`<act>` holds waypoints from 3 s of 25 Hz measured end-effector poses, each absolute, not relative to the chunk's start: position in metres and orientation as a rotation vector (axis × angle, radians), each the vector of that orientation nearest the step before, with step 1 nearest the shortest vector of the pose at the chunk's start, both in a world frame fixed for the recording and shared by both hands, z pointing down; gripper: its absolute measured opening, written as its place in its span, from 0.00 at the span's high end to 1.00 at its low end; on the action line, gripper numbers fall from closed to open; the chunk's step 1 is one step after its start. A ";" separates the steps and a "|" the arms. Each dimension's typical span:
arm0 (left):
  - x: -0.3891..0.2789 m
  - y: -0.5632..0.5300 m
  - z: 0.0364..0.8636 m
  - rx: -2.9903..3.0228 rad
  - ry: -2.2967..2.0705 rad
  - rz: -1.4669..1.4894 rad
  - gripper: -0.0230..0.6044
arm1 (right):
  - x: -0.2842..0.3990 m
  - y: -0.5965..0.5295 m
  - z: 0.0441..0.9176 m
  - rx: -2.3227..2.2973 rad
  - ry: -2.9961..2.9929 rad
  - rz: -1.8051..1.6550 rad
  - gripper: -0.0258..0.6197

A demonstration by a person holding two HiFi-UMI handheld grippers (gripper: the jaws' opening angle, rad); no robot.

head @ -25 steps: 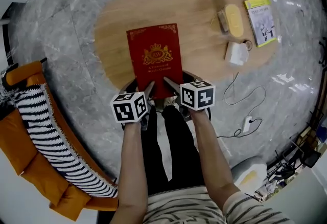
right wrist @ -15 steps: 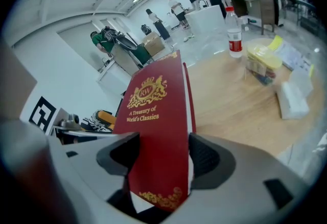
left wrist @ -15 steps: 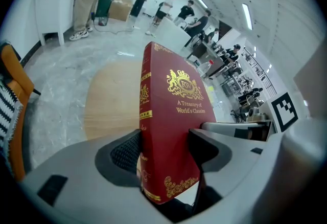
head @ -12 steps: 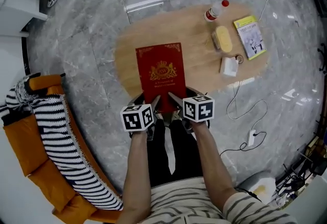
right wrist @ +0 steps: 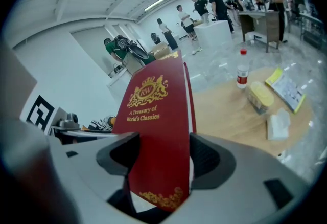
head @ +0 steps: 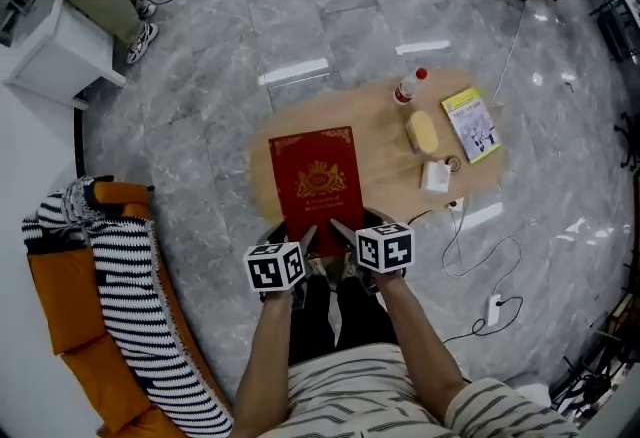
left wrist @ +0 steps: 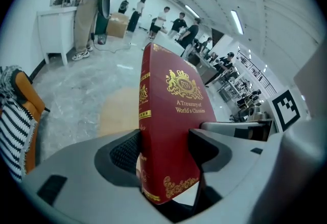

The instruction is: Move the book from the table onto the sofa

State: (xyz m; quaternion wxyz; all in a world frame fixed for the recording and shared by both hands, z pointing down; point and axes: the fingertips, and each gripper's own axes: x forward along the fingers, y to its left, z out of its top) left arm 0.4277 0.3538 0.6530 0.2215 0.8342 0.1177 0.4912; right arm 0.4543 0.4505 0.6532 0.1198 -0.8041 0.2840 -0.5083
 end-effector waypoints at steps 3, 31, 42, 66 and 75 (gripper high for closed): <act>0.427 0.353 0.621 2.331 0.324 1.309 0.49 | 0.456 0.448 0.620 -2.385 0.861 -1.464 0.48; 0.407 0.321 0.402 2.520 0.140 0.921 0.49 | 0.453 0.410 0.397 -2.549 1.221 -1.139 0.48; 0.402 0.304 0.369 2.558 -0.013 0.800 0.49 | 0.457 0.387 0.363 -2.550 1.403 -1.033 0.48; 0.246 0.139 0.369 2.389 -0.652 0.575 0.49 | 0.336 0.184 0.362 -2.213 2.101 -1.083 0.48; 0.112 0.036 0.376 2.232 -0.956 0.464 0.49 | 0.211 0.054 0.369 -1.967 2.460 -1.097 0.48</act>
